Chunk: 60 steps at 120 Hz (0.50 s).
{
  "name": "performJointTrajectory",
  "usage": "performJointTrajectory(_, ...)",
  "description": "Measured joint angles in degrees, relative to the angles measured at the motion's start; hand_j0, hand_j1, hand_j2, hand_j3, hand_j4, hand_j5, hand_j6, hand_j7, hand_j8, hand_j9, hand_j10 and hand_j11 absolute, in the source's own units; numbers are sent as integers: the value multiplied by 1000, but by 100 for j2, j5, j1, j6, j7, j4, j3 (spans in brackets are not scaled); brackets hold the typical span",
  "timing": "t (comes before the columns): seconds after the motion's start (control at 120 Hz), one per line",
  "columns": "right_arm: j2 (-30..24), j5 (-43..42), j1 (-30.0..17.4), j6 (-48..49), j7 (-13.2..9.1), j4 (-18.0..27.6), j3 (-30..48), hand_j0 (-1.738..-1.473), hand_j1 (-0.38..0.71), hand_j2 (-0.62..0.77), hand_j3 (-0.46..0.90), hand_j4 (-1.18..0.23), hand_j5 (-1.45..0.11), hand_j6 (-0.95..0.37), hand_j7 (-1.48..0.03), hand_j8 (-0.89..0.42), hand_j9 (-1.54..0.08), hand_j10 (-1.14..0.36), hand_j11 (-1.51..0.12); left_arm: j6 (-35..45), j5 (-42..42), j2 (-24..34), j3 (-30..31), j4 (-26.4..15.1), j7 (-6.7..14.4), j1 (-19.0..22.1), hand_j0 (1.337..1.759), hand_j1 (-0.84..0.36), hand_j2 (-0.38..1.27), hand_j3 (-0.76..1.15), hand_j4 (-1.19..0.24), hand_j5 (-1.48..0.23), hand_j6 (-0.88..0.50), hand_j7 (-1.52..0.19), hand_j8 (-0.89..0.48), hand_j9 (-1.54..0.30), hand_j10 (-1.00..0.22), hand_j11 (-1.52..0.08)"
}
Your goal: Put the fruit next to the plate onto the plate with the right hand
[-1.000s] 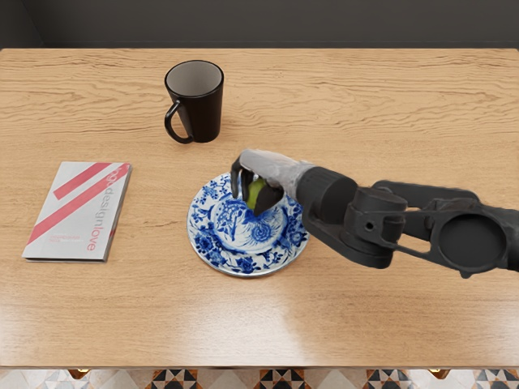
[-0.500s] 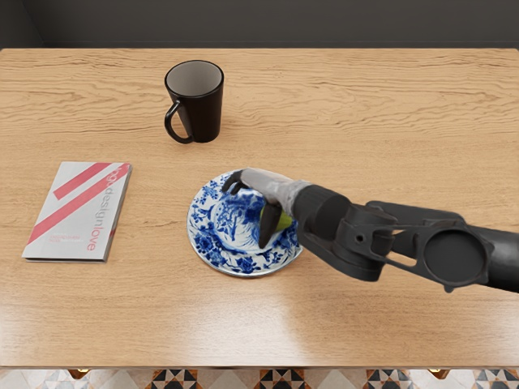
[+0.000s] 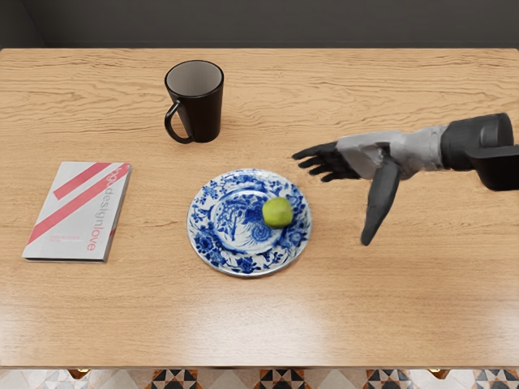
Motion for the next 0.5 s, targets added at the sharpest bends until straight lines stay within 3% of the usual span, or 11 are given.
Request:
performJointTrajectory(0.233, -1433, 1258, -165, 312, 0, -433, 285, -1658, -343, 3, 0, -10, -12, -11, -11, -5, -11, -5, -11, 0, 1, 0, -9, -24, 0, -16, 1658, 339, 2, 0, -9, -11, -9, -11, -9, -11, -8, -11)
performJointTrajectory(0.5, -1554, 1596, -196, 348, 0, -706, 269, -1658, -348, 1, 0, -4, -3, -5, -3, -3, -3, -3, -3, 0, 5, 0, -6, -30, 0, -18, 1658, 339, 2, 0, -9, -11, -9, -11, -9, -11, -8, -11)
